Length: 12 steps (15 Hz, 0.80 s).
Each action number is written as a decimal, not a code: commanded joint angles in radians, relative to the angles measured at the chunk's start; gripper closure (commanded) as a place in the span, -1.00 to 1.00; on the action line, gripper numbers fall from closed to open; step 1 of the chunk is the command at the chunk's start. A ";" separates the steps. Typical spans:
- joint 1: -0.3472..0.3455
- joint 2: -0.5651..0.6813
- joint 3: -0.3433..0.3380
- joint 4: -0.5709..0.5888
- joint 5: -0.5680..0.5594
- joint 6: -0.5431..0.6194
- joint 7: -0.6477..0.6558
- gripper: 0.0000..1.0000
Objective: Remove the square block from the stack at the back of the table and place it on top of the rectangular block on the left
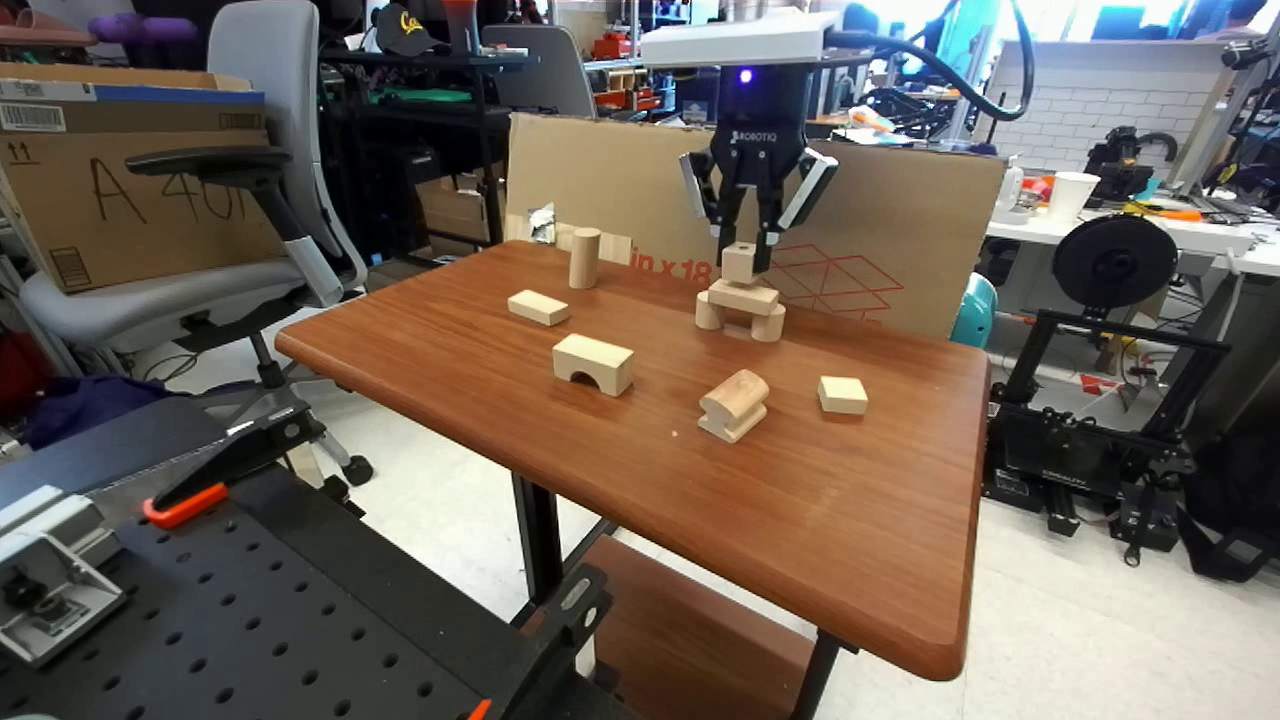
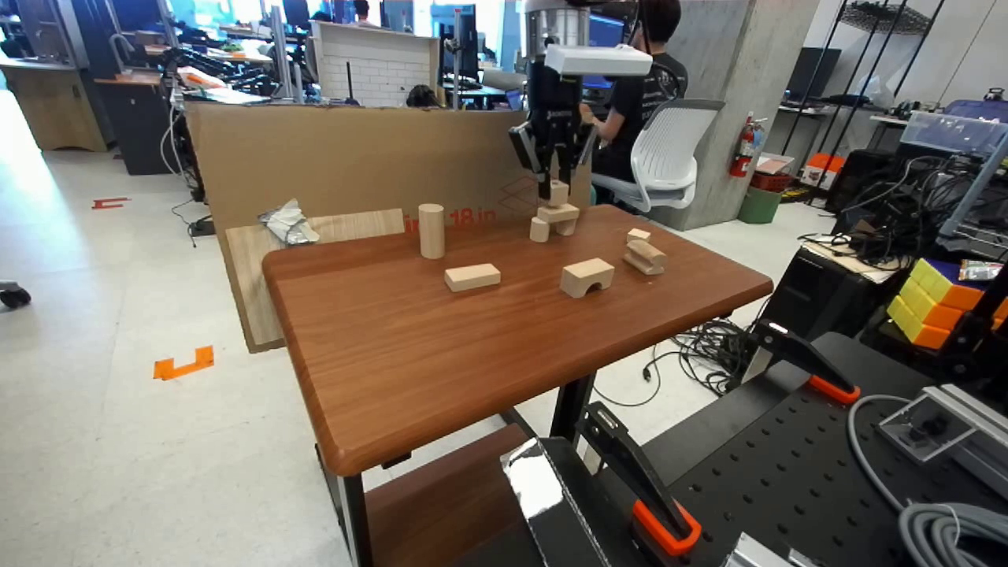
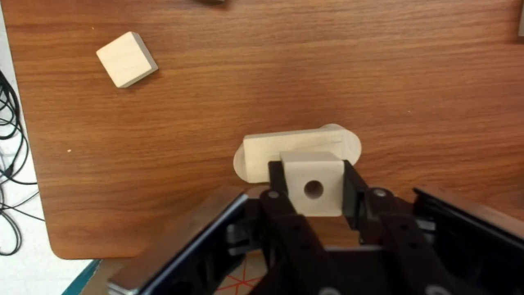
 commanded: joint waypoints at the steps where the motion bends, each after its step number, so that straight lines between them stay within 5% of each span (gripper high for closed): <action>1: 0.027 -0.058 0.014 -0.045 -0.017 -0.001 0.010 0.81; 12: 0.126 -0.132 0.041 -0.216 -0.062 0.022 0.042 0.81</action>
